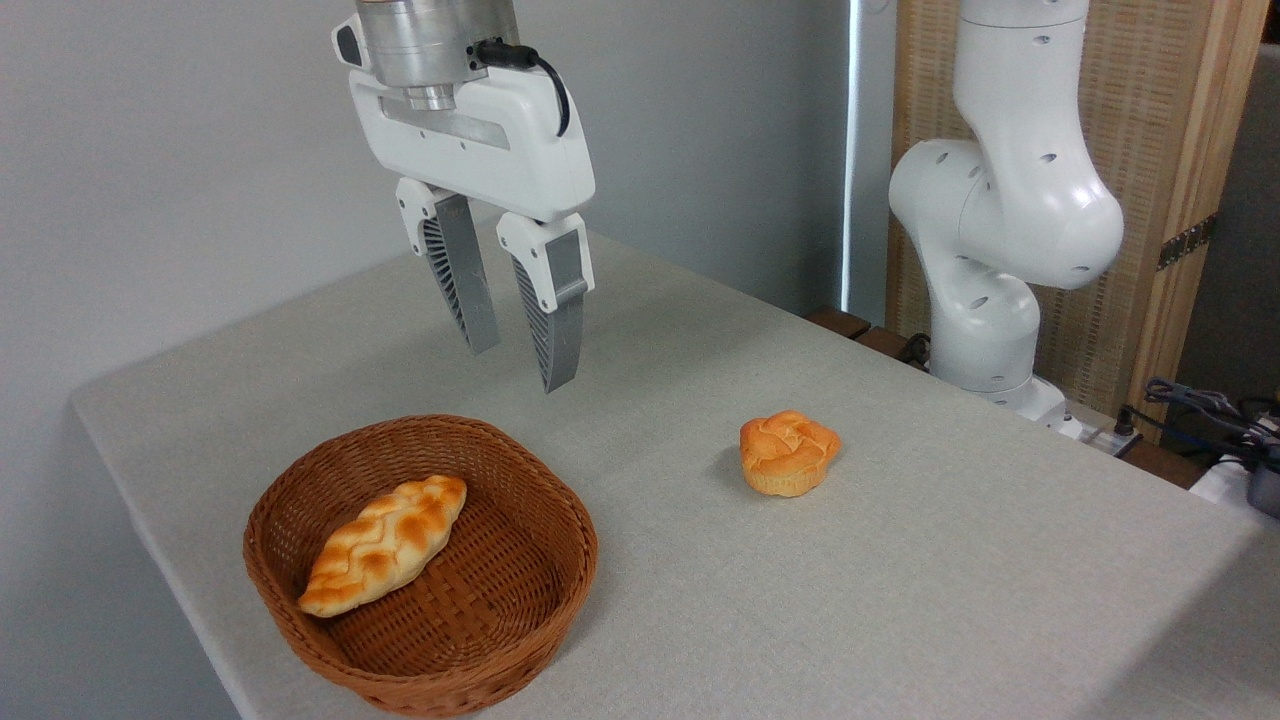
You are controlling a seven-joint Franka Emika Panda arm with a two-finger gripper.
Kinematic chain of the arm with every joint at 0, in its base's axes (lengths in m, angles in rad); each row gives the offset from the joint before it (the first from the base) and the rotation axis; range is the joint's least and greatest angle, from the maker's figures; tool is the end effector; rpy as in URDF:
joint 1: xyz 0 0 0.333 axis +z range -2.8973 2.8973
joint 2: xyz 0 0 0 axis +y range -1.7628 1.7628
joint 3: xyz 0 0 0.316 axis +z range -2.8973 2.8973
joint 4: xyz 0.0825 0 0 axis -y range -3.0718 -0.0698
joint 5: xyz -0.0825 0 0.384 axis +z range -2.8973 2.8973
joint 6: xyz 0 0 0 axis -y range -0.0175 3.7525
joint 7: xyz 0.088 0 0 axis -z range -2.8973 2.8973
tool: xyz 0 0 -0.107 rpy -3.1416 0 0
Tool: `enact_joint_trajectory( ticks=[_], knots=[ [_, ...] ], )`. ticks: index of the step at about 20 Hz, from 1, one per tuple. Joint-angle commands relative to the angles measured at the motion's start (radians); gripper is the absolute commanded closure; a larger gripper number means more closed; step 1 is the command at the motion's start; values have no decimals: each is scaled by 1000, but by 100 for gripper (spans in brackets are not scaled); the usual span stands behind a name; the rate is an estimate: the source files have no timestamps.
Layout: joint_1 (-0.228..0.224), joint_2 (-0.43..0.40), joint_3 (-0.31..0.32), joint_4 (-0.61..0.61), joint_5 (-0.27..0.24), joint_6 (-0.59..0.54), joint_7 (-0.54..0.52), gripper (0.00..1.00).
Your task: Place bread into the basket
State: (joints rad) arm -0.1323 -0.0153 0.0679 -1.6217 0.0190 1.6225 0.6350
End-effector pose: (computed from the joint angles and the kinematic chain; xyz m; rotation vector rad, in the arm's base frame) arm 0.5531 -0.0334 0.6134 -2.9305 1.0701 -0.0162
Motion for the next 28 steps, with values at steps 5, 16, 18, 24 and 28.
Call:
enact_joint_trajectory(
  ticks=[5,16,18,24,28],
  knots=[
    [-6,-9,7,-3,-14,13,-17,0],
    [-7,-11,18,-13,-45,8,-17,0],
    [-7,-11,18,-18,-45,7,-17,0],
    [-7,-83,20,-137,-44,77,-11,0],
    [-7,-199,23,-301,-37,141,-8,0]
  ],
)
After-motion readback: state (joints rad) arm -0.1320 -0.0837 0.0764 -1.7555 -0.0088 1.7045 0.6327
